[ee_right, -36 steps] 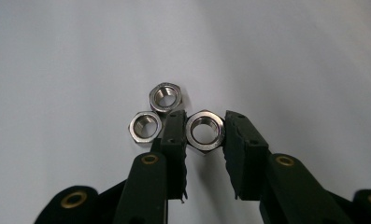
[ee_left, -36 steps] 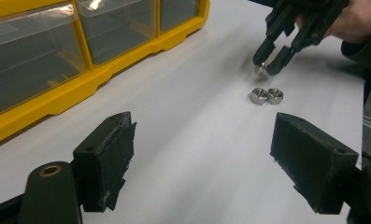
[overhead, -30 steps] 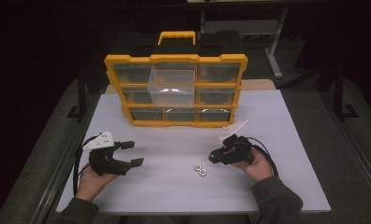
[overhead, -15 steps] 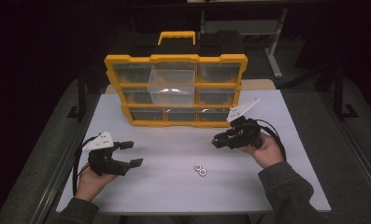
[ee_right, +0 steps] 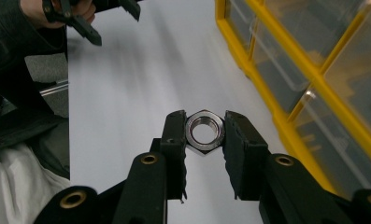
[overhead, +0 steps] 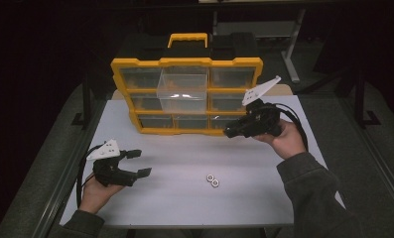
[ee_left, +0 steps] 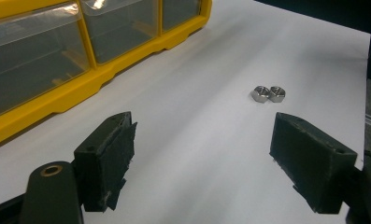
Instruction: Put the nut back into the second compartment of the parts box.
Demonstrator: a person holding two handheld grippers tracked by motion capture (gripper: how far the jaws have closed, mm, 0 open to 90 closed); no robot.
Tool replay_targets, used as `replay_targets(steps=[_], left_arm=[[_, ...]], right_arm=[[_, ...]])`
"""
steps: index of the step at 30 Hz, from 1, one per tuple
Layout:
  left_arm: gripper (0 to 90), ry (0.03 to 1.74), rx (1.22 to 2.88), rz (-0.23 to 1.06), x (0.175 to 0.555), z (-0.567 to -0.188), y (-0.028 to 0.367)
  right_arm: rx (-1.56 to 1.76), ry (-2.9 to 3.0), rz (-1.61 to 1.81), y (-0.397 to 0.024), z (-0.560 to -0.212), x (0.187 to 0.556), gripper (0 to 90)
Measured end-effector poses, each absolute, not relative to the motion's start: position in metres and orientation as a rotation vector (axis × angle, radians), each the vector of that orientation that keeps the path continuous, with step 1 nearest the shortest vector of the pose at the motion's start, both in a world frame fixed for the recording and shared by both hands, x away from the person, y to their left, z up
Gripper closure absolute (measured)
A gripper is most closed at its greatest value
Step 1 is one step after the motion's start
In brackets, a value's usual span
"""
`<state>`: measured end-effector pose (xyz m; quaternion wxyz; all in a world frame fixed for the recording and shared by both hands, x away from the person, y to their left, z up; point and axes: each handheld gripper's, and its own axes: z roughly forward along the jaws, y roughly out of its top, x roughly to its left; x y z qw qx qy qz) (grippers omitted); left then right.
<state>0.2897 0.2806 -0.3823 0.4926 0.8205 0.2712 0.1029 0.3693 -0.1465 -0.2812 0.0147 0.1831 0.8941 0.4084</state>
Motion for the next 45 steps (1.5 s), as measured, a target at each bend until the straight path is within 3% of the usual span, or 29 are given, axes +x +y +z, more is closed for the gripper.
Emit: replay_targets(steps=[33, 45], left_arm=[[20.8, 0.640, 1.999, 0.266, 0.291, -0.380, 0.284], [21.7, 0.656, 1.993, 0.251, 0.290, -0.379, 0.286]], right_arm=[[0.499, 2.726, 1.332, -0.138, -0.167, 0.402, 68.9], [0.479, 2.714, 1.320, -0.112, -0.133, 0.413, 68.9]])
